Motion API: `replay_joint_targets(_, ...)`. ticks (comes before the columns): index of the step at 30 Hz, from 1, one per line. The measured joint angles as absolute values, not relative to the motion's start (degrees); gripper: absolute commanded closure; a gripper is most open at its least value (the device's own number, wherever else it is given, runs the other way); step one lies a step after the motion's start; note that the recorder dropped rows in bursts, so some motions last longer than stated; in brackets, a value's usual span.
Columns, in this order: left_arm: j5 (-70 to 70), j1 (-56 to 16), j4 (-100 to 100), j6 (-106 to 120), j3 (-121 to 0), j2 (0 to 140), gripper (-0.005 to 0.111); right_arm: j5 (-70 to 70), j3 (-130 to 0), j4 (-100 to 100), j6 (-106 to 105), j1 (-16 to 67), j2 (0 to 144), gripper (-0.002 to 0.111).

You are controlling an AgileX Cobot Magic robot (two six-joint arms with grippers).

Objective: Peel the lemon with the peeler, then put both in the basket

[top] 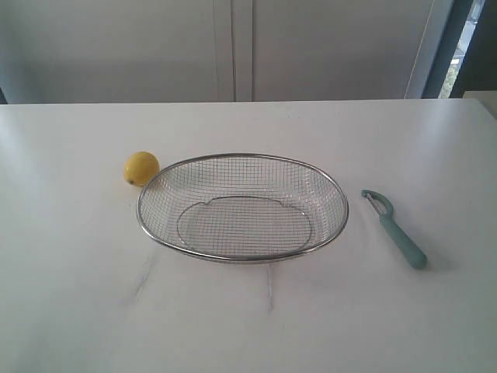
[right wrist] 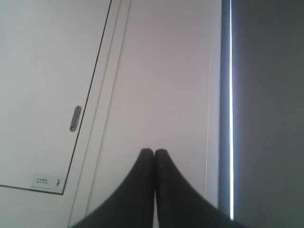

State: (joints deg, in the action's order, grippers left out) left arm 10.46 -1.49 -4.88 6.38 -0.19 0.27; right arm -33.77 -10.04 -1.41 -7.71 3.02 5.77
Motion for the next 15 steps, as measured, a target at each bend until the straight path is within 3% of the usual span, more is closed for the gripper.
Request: replay_joint_targets(15, 10.46, -1.49, -4.88, 6.38, -0.19, 0.27, 0.107, -48.38, -24.36, -1.09, -8.5, 3.02, 31.46, 0.108)
